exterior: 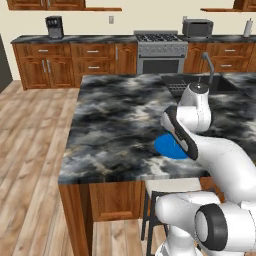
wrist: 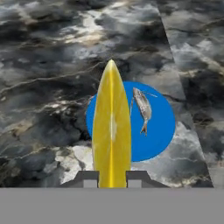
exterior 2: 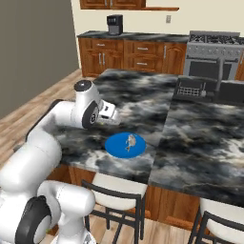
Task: Take the lemon wedge from the fridge and place it on the plate with fish on the dining counter.
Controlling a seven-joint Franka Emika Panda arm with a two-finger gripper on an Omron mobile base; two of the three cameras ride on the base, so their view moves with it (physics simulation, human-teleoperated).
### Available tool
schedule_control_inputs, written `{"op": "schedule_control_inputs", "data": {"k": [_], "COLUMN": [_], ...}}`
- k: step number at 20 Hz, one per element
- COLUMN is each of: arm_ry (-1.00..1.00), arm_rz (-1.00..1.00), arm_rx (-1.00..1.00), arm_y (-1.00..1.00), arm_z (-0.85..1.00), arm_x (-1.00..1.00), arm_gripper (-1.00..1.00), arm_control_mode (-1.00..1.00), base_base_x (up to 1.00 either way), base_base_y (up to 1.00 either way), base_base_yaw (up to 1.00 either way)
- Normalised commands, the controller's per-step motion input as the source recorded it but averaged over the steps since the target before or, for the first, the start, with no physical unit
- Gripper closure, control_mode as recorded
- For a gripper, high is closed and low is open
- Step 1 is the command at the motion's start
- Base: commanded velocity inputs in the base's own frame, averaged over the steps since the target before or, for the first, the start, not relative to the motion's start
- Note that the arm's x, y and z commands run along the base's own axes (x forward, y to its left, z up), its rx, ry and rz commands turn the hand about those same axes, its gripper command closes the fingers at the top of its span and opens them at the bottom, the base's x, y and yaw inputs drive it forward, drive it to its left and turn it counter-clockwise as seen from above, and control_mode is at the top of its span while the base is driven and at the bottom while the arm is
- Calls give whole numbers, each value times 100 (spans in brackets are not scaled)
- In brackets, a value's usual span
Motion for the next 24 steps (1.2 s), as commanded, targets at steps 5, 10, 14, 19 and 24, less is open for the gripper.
{"op": "schedule_control_inputs", "data": {"k": [5, 10, 14, 19, 24], "arm_ry": [15, 0, 2, 14, 18], "arm_rz": [1, 4, 3, 0, 0], "arm_rx": [-1, 0, 0, 0, 0], "arm_y": [-17, -28, -1, 5, 0], "arm_z": [-43, -84, -64, -41, -63], "arm_x": [22, 60, 78, 69, 9], "arm_gripper": [100, 100, 100, 100, 100], "arm_control_mode": [-100, -100, -100, -100, -100], "base_base_x": [0, 0, 0, 0, 0], "base_base_y": [0, 0, 0, 0, 0], "base_base_yaw": [0, 0, 0, 0, 0]}}
